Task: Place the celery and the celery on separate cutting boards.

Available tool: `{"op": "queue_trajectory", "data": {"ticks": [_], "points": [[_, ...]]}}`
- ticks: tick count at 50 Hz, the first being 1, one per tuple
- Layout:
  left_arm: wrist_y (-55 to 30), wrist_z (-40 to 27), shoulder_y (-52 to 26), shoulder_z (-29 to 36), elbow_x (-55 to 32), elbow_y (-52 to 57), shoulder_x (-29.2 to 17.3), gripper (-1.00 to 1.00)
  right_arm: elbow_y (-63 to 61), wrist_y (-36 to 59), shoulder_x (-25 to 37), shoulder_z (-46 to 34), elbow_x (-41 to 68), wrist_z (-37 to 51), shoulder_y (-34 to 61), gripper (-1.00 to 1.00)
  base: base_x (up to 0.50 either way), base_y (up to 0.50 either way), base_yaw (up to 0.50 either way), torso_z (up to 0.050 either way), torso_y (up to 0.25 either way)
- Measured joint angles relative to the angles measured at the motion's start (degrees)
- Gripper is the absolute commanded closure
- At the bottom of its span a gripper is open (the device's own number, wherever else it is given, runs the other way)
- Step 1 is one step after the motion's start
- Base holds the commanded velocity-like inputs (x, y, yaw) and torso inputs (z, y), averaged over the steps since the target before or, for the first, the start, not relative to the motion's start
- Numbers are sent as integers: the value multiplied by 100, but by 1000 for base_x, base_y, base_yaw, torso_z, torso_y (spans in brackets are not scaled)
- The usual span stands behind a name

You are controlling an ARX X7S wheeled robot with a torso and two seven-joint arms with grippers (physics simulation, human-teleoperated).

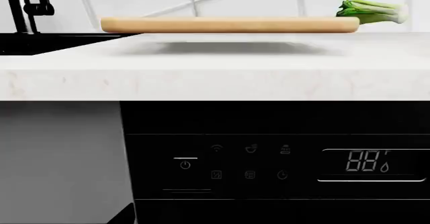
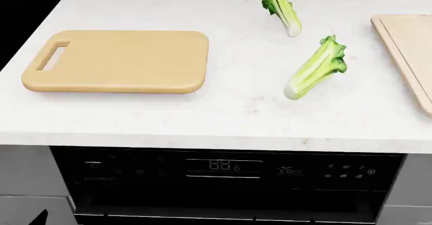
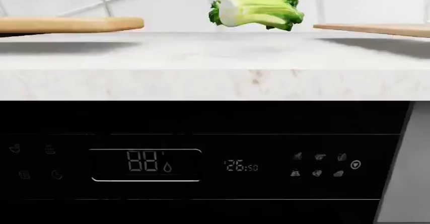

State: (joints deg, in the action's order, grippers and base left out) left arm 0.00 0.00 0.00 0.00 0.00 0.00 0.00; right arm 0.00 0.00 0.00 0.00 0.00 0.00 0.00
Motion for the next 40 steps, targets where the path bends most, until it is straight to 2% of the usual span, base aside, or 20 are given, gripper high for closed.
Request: {"op": "queue_trajectory", "data": {"ticks": [20,40], "points": [[38,-206,111,222,-242,55,-279,-100,-91,-86,231,-276,220,265,-53,-100,0,-19,0,0,0],[1,-423,41,433,-395,4,-410,-100,-110,-121,421,-479,388,479,-50,-100,0,-489,0,0,0]]}}
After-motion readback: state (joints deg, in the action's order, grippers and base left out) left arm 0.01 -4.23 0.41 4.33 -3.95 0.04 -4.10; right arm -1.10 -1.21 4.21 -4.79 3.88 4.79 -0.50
